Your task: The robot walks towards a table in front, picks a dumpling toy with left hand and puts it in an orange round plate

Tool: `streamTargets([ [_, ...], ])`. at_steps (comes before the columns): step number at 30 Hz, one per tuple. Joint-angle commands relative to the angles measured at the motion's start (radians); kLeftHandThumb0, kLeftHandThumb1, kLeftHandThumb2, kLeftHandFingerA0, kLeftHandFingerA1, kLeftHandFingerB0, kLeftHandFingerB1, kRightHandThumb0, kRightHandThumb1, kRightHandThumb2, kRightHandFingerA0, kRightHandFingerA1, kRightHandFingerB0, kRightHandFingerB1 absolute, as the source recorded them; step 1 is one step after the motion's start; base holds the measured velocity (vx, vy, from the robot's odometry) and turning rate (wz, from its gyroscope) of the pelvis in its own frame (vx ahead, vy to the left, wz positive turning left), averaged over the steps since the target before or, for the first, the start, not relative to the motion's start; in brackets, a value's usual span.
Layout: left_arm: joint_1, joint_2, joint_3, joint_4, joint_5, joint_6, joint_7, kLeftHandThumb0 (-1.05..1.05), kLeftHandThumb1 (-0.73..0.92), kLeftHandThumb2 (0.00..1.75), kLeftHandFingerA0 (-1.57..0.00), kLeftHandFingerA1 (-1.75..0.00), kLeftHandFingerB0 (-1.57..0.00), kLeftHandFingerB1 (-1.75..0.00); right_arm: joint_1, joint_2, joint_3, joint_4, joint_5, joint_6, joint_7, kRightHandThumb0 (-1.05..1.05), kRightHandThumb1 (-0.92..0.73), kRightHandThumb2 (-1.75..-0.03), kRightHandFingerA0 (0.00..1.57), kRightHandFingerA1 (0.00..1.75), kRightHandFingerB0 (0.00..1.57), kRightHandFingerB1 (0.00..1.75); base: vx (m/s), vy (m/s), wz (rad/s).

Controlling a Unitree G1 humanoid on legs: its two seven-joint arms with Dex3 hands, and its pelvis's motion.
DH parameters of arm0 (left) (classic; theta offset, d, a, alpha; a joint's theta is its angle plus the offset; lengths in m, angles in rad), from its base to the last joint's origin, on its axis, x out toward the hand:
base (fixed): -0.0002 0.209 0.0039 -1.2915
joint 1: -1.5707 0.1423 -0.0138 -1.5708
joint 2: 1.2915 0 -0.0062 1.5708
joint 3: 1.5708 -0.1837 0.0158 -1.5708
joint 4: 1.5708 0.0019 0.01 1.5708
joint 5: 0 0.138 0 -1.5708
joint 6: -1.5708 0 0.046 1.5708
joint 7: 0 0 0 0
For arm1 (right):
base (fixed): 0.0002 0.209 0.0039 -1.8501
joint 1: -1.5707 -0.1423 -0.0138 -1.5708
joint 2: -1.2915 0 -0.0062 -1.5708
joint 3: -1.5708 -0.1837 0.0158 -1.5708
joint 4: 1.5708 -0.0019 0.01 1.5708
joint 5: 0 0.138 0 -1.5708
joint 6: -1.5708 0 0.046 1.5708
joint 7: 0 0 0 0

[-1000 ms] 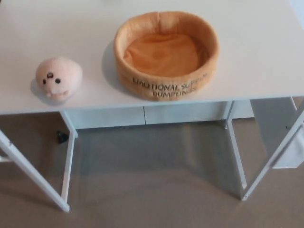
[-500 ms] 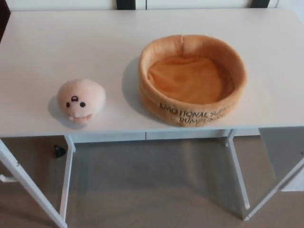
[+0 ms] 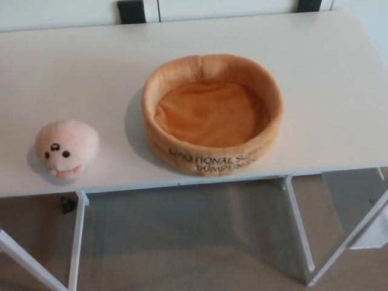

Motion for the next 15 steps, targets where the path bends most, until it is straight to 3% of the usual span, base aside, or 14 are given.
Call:
streamTargets([
  [1,-0.002,0.019,0.001,0.0,0.003,0.009,-0.006,-0.41,0.64,0.6,-0.54,-0.5,-0.29,-0.34,0.007,-0.003,-0.003,0.006,0.001,-0.002,-0.001,-0.44,-0.56,-0.81,0.54,0.55,0.4,0.49,0.04,0.171,-0.1],
  [7,-0.004,0.021,-0.012,-0.002,0.013,0.01,0.009,-0.41,0.64,0.59,-0.55,-0.48,-0.31,-0.34,0.011,-0.003,-0.006,0.004,0.002,-0.008,-0.001,-0.44,-0.56,-0.81,0.54,0.55,0.39,0.48,0.07,0.183,-0.02],
  [8,-0.005,0.02,-0.011,-0.001,0.012,0.011,0.01,-0.41,0.63,0.59,-0.57,-0.49,-0.31,-0.34,0.012,-0.002,-0.006,0.004,0.002,-0.008,-0.003,-0.37,-0.66,-0.59,0.62,0.46,0.46,0.38,0.12,0.083,-0.05],
  [9,-0.007,0.019,-0.01,0.0,0.009,0.012,0.011,-0.41,0.63,0.59,-0.57,-0.49,-0.31,-0.34,0.013,-0.001,-0.007,0.003,0.002,-0.009,-0.007,-0.37,-0.66,-0.59,0.62,0.46,0.46,0.38,0.09,0.066,0.26],
  [10,-0.01,0.018,-0.004,0.0,0.001,0.014,-0.002,-0.4,0.64,0.6,-0.57,-0.52,-0.28,-0.34,0.013,-0.001,-0.008,0.004,0.003,-0.009,-0.006,-0.44,-0.56,-0.81,0.55,0.56,0.41,0.49,0.09,0.031,-0.01],
  [11,-0.011,0.018,-0.002,0.001,-0.003,0.015,-0.008,-0.4,0.64,0.6,-0.57,-0.52,-0.28,-0.34,0.012,-0.001,-0.009,0.004,0.003,-0.009,-0.006,-0.44,-0.56,-0.81,0.55,0.56,0.41,0.49,0.09,-0.003,0.05],
  [12,-0.015,0.019,-0.011,0.004,0.008,0.016,0.001,-0.4,0.65,0.59,-0.57,-0.48,-0.3,-0.34,0.013,-0.001,-0.008,0.002,0.004,-0.011,-0.003,-0.36,-0.66,-0.59,0.62,0.46,0.46,0.38,0.08,-0.043,0.02],
  [14,-0.02,0.021,-0.017,0.005,0.014,0.019,0.002,-0.41,0.64,0.59,-0.55,-0.47,-0.3,-0.33,0.012,-0.002,-0.006,0.001,0.001,-0.01,-0.003,-0.37,-0.66,-0.59,0.63,0.46,0.45,0.38,0.06,-0.062,0.1],
  [15,-0.023,0.022,-0.016,0.006,0.012,0.016,-0.004,-0.5,0.51,0.78,-0.5,-0.57,-0.25,-0.45,0.013,-0.001,-0.01,0.001,0.005,-0.012,-0.001,-0.36,-0.66,-0.59,0.62,0.46,0.45,0.38,0.0,0.0,0.0],
])
